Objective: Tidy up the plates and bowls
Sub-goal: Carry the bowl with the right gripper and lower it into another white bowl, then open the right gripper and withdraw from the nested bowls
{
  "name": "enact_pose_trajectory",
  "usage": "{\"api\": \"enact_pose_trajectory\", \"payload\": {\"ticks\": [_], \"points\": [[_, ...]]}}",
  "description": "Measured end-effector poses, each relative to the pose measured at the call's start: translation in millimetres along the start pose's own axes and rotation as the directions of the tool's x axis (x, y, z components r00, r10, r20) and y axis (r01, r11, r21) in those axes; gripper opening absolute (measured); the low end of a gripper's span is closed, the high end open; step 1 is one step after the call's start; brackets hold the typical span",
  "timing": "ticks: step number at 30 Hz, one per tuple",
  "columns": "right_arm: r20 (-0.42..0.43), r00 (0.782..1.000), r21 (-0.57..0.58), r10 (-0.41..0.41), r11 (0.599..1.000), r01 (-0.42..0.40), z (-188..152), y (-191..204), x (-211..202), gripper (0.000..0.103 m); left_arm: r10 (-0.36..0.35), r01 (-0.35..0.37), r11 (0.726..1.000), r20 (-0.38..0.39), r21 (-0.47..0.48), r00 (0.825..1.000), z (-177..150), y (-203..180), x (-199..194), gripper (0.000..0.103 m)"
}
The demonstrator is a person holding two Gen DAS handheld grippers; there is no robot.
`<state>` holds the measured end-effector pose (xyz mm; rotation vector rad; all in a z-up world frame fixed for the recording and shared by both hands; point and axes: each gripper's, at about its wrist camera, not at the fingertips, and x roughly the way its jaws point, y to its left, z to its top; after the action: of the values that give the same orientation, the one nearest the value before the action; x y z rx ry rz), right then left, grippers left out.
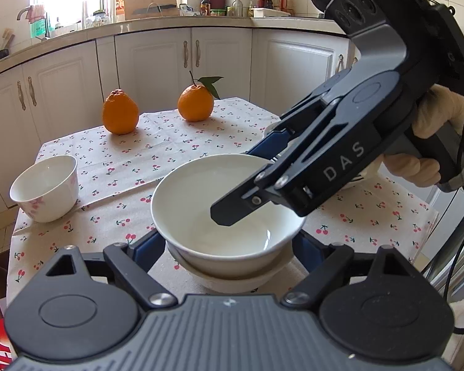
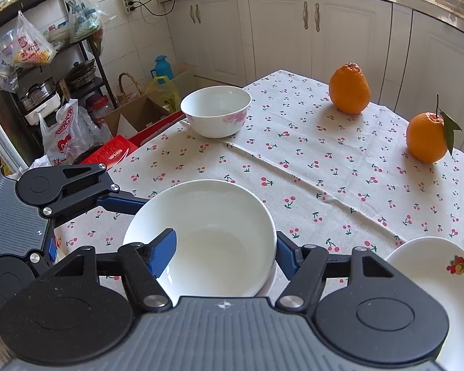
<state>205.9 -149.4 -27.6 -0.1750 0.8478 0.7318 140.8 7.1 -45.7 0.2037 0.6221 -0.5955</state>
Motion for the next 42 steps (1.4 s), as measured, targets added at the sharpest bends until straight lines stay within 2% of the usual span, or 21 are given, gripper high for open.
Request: {"api": "enact_pose_trajectory", "payload": {"ticks": [10,12,14,16,28,34,42], "points": [[0.000,1.000,-0.006,-0.006,1.000,0.006,-2,0,1,0.075,-0.010,0.010,1.000,-0.002,-0.006,1.000,-2,2,2,0.090],[0.013,1.000,-0.010,-0.005,1.000,0.005,-3,1,-1,0.091,-0.007,0.007,1.000,0.005,-0.003,1.000,-4,3,1,0.091],[0.025,1.000,-0.022,-0.008,1.000,0.008,-4,5,-4,0.098,-0.008,0.008,1.000,0.002,0.000,1.000,-5,4,-1,0.091],[0.028,0.999,-0.034,-0.017,0.999,0.018,-6,8,-5,0.101,-0.010,0.010,1.000,-0.004,-0.008,1.000,-7,6,-3,0.091],[0.017,0.995,-0.068,-0.100,0.993,0.101,-19,20,-2,0.103,-0.004,0.004,1.000,-0.020,-0.006,1.000,-18,11,-16,0.091],[0.049,0.994,-0.081,-0.097,0.992,0.100,-3,19,-15,0.103,0.023,-0.023,1.000,-0.014,-0.002,1.000,-21,25,-29,0.091],[0.049,0.995,-0.128,-0.084,0.988,0.090,30,26,-6,0.103,0.119,-0.118,0.992,0.028,-0.037,0.992,-23,68,-39,0.099]]}}
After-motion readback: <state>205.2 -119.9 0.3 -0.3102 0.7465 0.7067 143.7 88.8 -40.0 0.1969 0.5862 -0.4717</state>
